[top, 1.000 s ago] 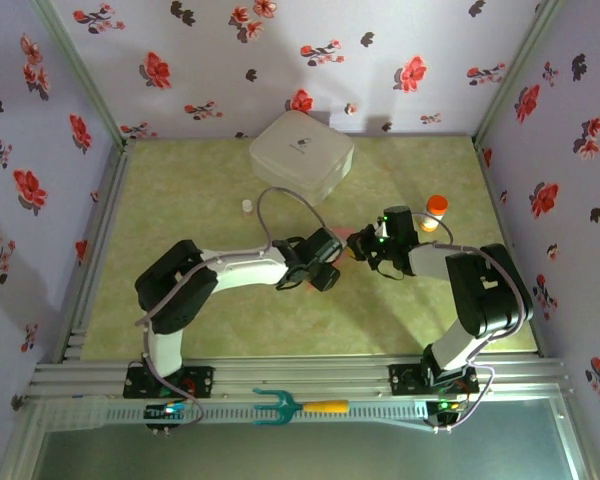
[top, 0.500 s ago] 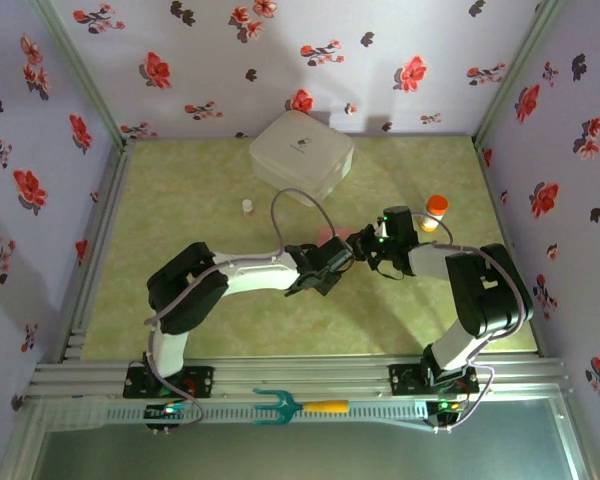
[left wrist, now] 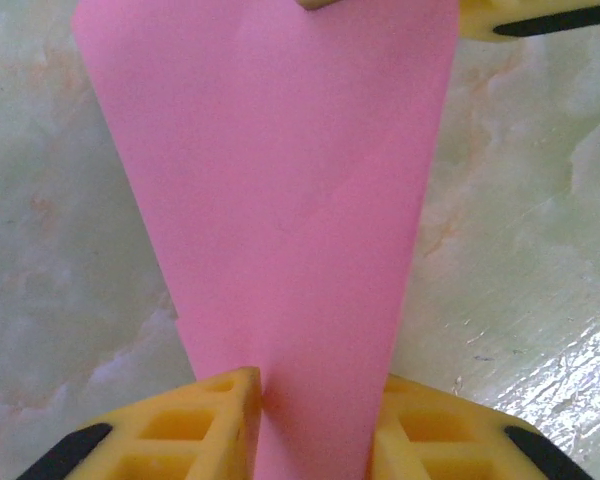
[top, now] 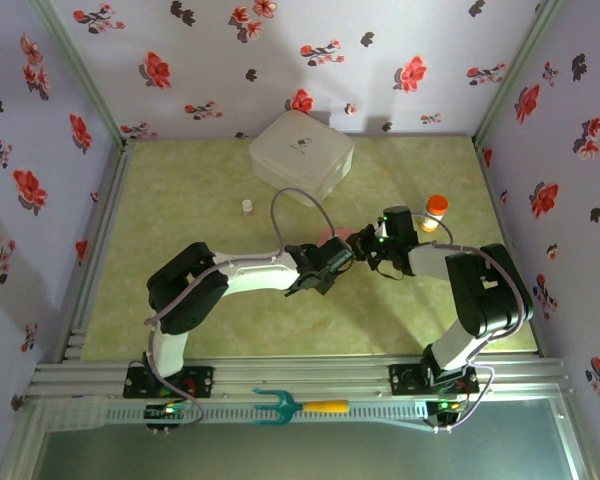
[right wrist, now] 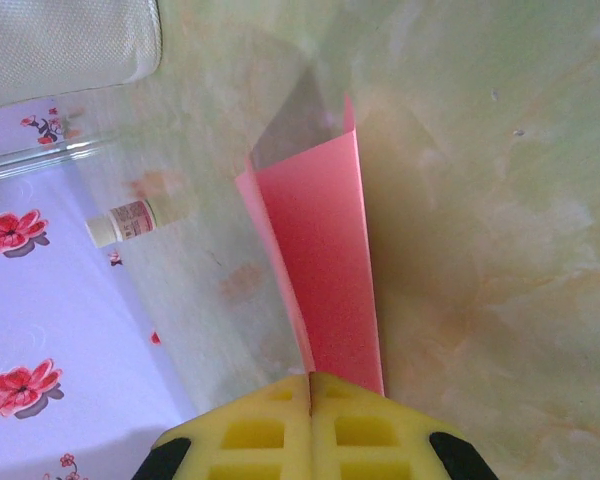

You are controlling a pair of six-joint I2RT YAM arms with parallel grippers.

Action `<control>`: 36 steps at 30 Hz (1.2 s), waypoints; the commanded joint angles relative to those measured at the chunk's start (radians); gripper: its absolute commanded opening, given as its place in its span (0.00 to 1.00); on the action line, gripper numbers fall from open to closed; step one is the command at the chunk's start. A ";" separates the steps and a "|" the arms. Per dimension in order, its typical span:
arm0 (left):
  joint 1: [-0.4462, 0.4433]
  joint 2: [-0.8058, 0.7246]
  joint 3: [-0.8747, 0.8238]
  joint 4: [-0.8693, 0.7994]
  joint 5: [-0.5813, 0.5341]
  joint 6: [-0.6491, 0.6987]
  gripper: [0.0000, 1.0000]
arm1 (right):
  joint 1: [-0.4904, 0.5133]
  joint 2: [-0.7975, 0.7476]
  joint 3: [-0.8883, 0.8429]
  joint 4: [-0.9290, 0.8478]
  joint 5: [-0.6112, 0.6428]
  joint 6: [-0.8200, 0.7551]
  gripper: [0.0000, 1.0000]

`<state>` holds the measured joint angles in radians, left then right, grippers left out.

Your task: Fold a paper plane with a square sheet of paper (pick it up from the middle)

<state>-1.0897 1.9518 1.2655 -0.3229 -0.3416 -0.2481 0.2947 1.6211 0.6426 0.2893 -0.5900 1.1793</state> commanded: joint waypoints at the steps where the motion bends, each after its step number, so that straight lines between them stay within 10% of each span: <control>1: -0.009 0.004 0.003 -0.006 -0.034 0.009 0.26 | 0.005 -0.020 0.012 -0.007 0.016 0.008 0.03; 15: -0.001 -0.003 -0.008 0.018 -0.027 -0.048 0.18 | -0.002 -0.094 0.039 -0.180 0.087 -0.097 0.34; 36: 0.045 0.015 0.009 0.012 0.083 -0.131 0.24 | -0.037 -0.187 0.050 -0.379 0.200 -0.211 0.39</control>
<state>-1.0523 1.9522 1.2644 -0.3004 -0.2771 -0.3534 0.2615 1.4506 0.6743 -0.0624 -0.4137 0.9936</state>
